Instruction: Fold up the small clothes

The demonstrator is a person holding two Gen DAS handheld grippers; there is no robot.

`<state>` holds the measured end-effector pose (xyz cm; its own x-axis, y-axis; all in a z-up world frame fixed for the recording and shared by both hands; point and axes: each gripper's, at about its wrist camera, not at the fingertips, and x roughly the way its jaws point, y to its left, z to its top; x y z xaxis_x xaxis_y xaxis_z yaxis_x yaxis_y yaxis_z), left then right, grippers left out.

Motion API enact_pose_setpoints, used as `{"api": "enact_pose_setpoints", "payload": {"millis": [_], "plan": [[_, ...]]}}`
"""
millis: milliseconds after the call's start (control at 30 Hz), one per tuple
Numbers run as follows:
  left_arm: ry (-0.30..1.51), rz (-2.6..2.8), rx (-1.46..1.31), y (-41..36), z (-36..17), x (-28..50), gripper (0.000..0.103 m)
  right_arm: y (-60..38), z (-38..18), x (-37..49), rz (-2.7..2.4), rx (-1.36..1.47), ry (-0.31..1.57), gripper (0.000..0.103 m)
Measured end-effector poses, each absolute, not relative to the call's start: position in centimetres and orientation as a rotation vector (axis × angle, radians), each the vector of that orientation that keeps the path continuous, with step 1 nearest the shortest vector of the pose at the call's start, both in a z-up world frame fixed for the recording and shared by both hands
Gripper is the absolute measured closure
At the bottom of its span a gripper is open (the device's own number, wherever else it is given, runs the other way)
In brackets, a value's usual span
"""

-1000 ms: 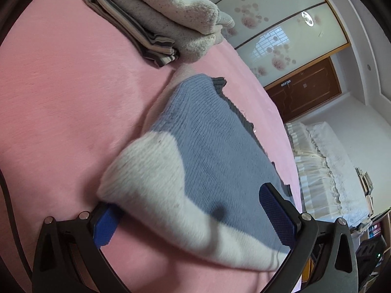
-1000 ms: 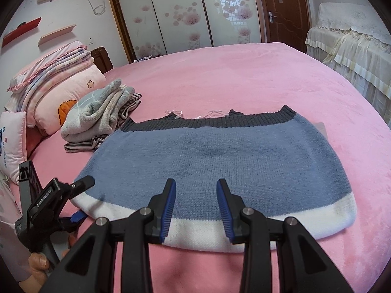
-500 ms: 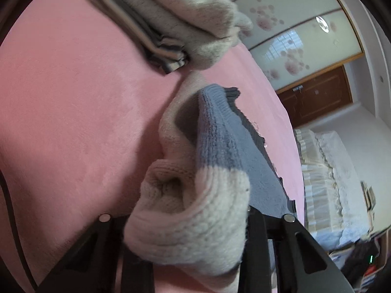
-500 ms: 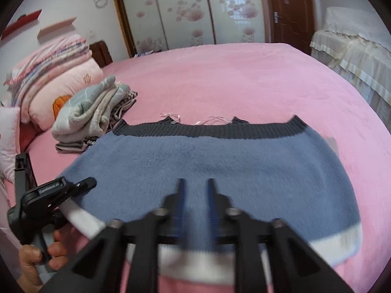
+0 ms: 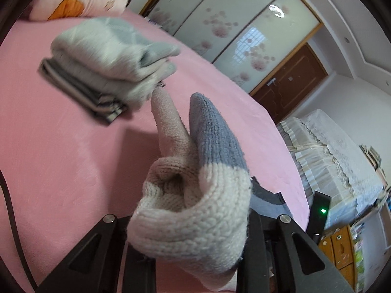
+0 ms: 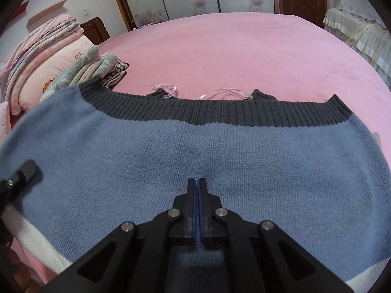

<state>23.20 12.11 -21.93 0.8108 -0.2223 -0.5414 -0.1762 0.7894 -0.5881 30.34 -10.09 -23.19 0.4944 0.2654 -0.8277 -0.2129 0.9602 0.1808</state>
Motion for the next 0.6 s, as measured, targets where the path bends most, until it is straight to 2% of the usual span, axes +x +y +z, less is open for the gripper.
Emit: {"api": "enact_pose_setpoints", "payload": {"millis": [367, 600], "plan": [[0.589, -0.065, -0.59, 9.2, -18.0, 22.7, 0.082, -11.9, -21.4, 30.1, 0.331, 0.134, 0.984, 0.102], [0.583, -0.099, -0.534, 5.9, -16.7, 23.3, 0.082, -12.1, -22.4, 31.5, 0.39, 0.131, 1.038, 0.102]]}}
